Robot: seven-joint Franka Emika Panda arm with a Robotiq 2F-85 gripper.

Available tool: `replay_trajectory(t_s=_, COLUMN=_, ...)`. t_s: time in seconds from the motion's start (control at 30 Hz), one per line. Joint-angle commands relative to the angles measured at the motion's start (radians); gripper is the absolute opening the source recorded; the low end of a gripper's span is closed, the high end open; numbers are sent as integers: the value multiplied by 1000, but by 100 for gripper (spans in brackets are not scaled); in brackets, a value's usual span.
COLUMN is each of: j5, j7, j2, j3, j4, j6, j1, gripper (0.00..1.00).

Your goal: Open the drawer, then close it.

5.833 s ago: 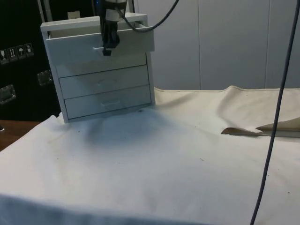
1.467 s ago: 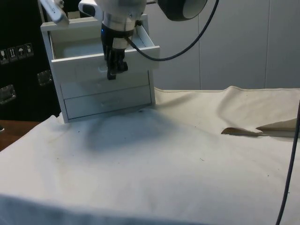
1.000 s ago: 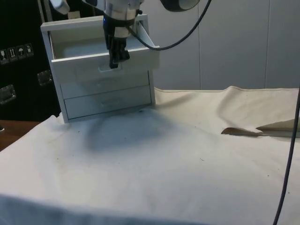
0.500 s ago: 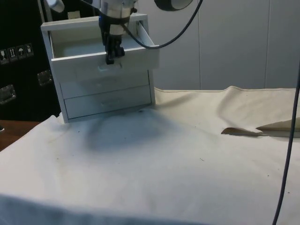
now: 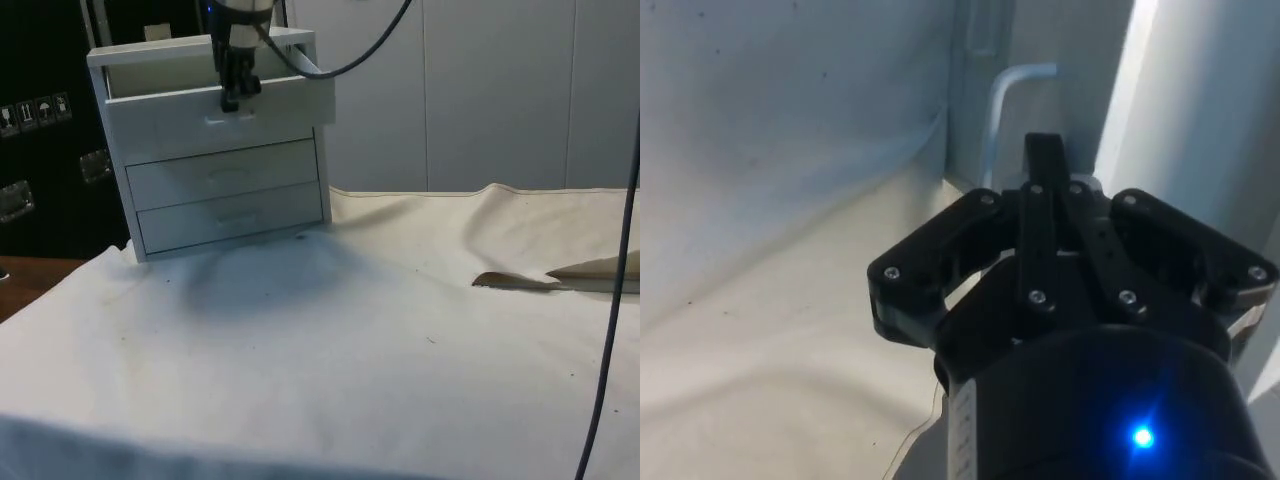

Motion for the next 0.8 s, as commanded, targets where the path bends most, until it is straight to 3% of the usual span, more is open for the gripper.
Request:
replay_trajectory(t_s=0.0, j5=-10, j7=-10, j2=-6, j3=-4, j4=9, j6=-7, j1=-3, gripper=0)
replay_trajectory(t_s=0.53, j5=-11, j7=-37, j2=26, j3=-36, j4=75, j6=-3, j1=-6, gripper=0)
replay_trajectory(t_s=0.57, j5=0, j7=-34, j2=16, j3=-31, j4=63, j6=-11, j1=-2, gripper=0)
replay_trajectory(t_s=0.77, j5=-11, j7=-40, j2=42, j3=-49, j4=94, j6=1, j1=-7, gripper=0)
